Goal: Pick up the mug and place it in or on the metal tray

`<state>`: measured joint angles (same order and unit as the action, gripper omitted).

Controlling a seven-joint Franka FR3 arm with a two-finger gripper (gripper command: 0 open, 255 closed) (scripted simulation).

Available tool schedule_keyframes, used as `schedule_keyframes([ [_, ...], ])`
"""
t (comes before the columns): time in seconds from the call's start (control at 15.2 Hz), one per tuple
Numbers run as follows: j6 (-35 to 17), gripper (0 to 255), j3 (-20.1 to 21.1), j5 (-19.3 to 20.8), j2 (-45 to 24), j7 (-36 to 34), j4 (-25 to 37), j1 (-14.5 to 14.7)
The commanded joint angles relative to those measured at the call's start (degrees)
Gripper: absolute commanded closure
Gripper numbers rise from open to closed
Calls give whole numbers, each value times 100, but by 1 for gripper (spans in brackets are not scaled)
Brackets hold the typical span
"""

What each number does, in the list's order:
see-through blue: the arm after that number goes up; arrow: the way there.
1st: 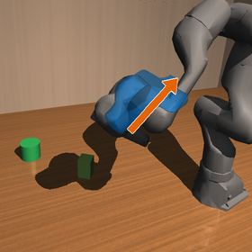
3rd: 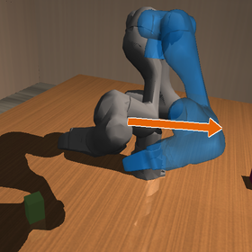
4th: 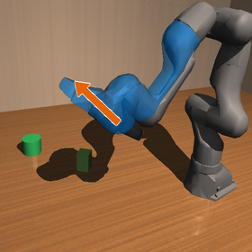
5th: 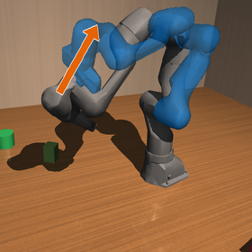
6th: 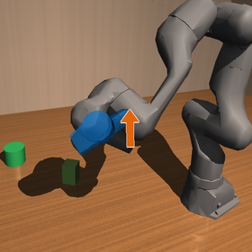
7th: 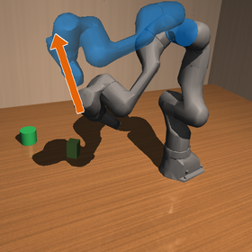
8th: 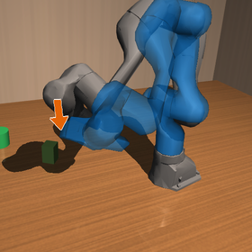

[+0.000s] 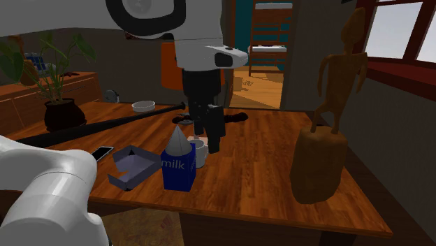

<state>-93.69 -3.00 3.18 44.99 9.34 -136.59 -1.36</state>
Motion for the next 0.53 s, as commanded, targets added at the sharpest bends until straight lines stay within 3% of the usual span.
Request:
schedule_keyframes([
  [0.0,0,0,0,0,0,0,0,0],
  [0.46,-494,0,827,-466,-290,-789,-344,374],
])
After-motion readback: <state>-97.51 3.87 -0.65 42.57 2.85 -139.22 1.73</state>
